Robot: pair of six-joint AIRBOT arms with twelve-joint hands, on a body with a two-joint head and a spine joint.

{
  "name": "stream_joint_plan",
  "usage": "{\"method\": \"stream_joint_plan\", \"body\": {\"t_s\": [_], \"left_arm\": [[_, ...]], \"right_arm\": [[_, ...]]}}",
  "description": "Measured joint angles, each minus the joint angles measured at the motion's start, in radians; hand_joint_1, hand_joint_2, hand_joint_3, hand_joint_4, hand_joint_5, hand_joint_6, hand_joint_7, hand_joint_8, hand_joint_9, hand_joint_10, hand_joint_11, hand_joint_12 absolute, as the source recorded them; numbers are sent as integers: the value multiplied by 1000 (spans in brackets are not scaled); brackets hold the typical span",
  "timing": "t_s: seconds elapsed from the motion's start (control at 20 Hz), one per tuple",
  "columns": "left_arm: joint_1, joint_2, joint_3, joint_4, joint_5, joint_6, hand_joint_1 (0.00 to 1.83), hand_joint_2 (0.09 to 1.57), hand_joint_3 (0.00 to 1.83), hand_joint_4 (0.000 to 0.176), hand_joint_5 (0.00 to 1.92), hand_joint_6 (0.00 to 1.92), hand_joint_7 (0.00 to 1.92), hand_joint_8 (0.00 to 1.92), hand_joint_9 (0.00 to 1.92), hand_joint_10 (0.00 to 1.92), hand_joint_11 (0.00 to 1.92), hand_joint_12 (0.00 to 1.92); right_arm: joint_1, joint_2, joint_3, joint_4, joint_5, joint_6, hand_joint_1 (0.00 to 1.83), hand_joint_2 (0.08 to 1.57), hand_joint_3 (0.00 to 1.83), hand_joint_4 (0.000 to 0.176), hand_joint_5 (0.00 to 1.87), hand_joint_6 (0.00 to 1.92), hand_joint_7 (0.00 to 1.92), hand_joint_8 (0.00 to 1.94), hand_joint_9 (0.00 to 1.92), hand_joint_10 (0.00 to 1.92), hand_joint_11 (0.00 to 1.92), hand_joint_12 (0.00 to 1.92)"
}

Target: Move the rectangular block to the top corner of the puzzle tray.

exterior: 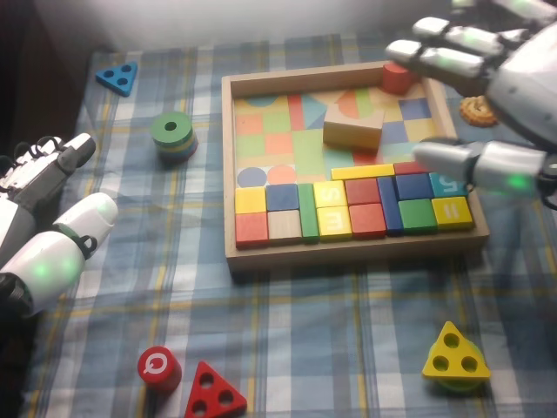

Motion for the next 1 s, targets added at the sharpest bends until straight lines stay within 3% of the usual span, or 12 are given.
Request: {"method": "stream_joint_plan", "body": {"t_s": [0.1,0.15,0.25,0.45,0.5,0.55,0.6,0.75,0.85,1.0], "left_arm": [[0,0,0,0,5,0,134,1404,8,54,301,7,144,6,0,0,0,0],[0,0,0,0,6,0,162,1402,5,53,321,12,155,7,0,0,0,0],[0,0,0,0,7,0,193,1399,2,58,317,7,152,3,0,0,0,0],[0,0,0,0,7,0,195,1398,1,58,317,6,152,2,0,0,0,0],[0,0,0,0,8,0,209,1399,1,70,309,2,153,2,0,0,0,0],[0,0,0,-2,8,0,203,1402,2,73,305,0,150,1,0,0,0,0],[0,0,0,1,7,0,201,1403,2,74,305,0,150,0,0,0,0,0],[0,0,0,0,6,0,201,1403,2,74,305,0,150,0,0,0,0,0],[0,0,0,1,7,0,192,1387,0,60,315,4,162,5,0,0,0,0],[2,0,0,1,7,0,189,1386,0,58,317,4,163,4,0,0,0,0]], "right_arm": [[40,-25,35,-32,-72,1,207,1176,0,95,307,1,332,2,274,9,0,778],[53,-31,45,-42,-93,1,119,1137,0,94,272,0,291,0,241,1,0,822],[67,-37,55,-58,-116,1,106,1119,0,79,258,0,248,5,203,4,0,650],[74,-43,55,-75,-134,1,105,1118,0,78,258,0,246,3,201,3,0,636],[74,-48,55,-77,-142,1,627,1272,2,0,471,13,778,385,730,853,548,1380],[74,-55,57,-78,-143,5,1161,1217,19,0,547,11,794,1131,914,1187,791,1614],[74,-61,58,-81,-151,2,1264,1224,10,0,564,5,773,1323,931,1323,824,1682],[74,-70,67,-77,-180,5,1288,1230,4,0,569,1,763,1378,929,1371,829,1701],[74,-70,67,-76,-177,5,1300,1243,7,0,681,10,738,1455,934,1665,889,1856],[74,-70,67,-78,-179,6,1299,1244,6,0,692,6,736,1459,917,1701,879,1876]]}}
